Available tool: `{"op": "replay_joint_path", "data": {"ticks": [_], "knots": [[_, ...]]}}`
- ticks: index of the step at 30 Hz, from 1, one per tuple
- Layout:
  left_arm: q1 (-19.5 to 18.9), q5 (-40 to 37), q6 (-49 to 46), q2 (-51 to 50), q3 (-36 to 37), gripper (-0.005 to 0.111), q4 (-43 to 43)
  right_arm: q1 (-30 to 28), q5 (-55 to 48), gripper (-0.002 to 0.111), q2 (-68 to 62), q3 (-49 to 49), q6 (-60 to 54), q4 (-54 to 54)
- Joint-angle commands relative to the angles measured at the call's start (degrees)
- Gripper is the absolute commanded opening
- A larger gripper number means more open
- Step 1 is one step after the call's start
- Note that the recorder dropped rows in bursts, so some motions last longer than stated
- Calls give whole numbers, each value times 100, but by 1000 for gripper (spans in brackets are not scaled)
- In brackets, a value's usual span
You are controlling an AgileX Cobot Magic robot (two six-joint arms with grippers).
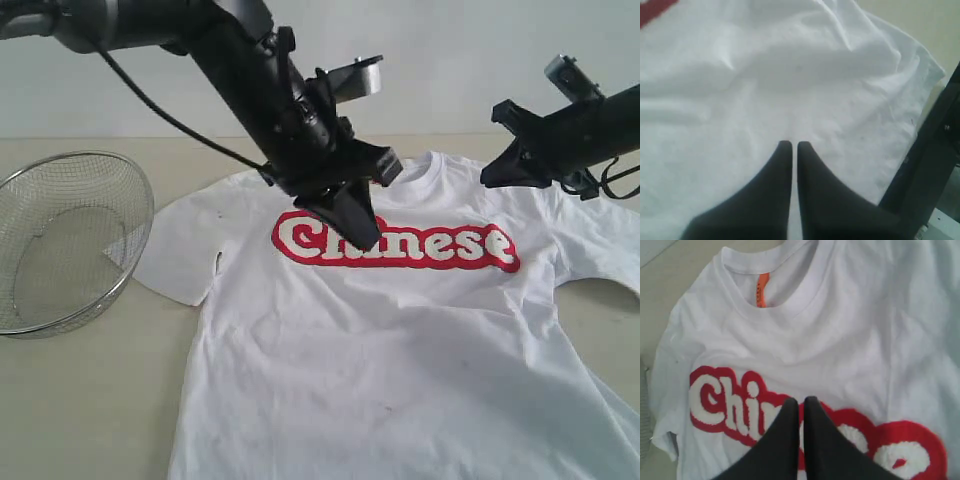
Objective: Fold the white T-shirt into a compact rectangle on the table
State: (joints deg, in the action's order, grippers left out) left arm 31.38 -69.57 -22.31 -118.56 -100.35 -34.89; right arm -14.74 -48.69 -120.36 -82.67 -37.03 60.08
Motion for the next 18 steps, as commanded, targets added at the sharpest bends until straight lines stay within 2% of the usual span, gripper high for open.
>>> {"op": "replay_joint_path", "data": {"ticks": [1,5,8,11,13,18], "knots": [[59,569,-160,893,1421,5,39,-1,-500,0,351,7,-98,265],[59,1397,-188,1799,3020,5,-14,-1,-507,0,1076,653,-155,305],[215,1128,-393,2056,3921,5,-4,220,-549,0,1894,1752,-436,305],[462,1306,-435,2045,4297,5,-4,492,-407,0,2406,2365,-538,54],[626,1600,-518,2045,4497,5,-4,648,-207,0,2746,2654,-416,-532],[864,1819,-594,2045,4877,5,-16,797,-329,0,3269,2953,1117,-2747]]}}
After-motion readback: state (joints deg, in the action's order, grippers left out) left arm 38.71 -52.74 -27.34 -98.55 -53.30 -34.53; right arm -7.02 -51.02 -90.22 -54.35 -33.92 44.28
